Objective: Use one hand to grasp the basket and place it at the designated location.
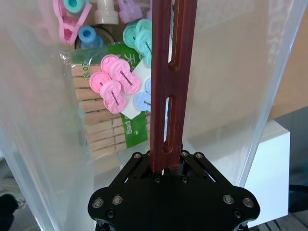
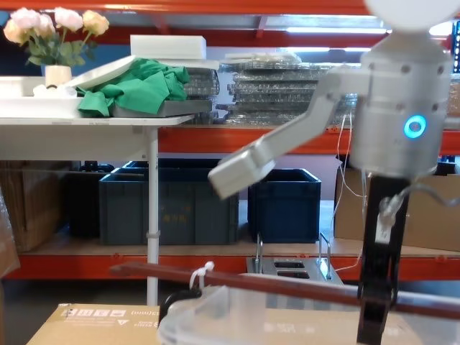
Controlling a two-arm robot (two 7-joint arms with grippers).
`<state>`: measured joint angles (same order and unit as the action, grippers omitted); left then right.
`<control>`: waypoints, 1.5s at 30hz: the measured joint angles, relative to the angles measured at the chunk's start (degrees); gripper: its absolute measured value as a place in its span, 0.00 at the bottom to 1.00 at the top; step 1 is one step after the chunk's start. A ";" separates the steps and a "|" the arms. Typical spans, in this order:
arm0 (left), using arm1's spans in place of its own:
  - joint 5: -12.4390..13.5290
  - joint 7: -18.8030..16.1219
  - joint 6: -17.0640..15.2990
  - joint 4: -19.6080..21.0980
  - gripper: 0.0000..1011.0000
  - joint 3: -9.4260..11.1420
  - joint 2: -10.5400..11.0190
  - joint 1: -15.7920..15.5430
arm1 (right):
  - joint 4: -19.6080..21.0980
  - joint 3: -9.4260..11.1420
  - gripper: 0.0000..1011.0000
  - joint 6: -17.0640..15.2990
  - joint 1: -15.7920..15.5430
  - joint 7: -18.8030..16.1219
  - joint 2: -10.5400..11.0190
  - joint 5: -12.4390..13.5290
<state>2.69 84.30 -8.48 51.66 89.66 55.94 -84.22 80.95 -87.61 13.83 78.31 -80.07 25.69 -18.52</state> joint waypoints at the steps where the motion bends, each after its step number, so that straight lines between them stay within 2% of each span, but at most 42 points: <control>1: 0.00 0.00 0.00 0.00 0.00 0.00 0.00 0.00 | 0.21 0.51 0.11 -0.13 0.27 -0.19 0.58 0.75; 17: 0.01 0.00 0.00 -0.01 0.00 0.00 0.00 0.00 | -0.30 5.44 0.11 -1.25 2.66 -1.96 7.55 6.86; 27: 0.00 0.00 0.00 0.00 0.00 0.00 0.00 0.00 | -0.81 6.46 0.11 -1.47 2.89 -2.40 8.58 7.65; 43: 0.00 0.00 0.00 -0.01 0.00 0.00 0.00 0.00 | -1.14 8.29 0.11 -3.30 3.22 -3.62 12.25 8.52; 45: 0.00 0.00 0.00 -0.01 0.00 0.00 0.00 0.00 | -1.41 8.67 0.11 -3.76 3.15 -3.80 13.26 8.63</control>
<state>2.69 84.30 -8.49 51.65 89.66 55.94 -84.22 79.54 -78.94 10.07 81.46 -83.86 38.95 -9.90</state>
